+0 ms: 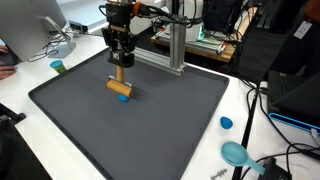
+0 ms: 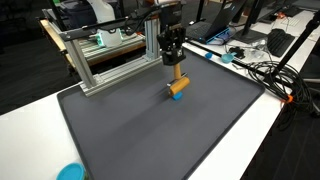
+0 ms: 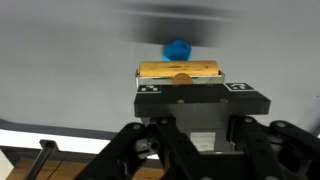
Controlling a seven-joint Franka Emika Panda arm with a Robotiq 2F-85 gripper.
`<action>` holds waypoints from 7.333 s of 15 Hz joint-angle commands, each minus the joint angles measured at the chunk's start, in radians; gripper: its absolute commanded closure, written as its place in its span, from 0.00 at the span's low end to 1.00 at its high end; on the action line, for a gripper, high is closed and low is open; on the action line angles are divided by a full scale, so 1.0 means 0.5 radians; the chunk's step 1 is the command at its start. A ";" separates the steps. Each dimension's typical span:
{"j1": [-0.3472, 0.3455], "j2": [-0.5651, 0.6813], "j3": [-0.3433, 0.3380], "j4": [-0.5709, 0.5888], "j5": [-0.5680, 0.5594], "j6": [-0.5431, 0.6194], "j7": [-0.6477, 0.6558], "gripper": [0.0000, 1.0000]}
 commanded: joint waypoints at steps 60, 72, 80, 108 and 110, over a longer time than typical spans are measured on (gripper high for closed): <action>-0.015 0.329 -0.022 0.225 -0.088 -0.633 -0.139 0.78; -0.192 0.175 -0.027 0.240 0.393 -0.756 -0.388 0.78; -0.129 -0.116 -0.050 0.196 0.306 -0.612 -0.382 0.78; -0.020 0.379 0.029 0.349 0.382 -0.244 0.107 0.78; -0.017 0.408 0.025 0.369 0.390 -0.237 0.163 0.78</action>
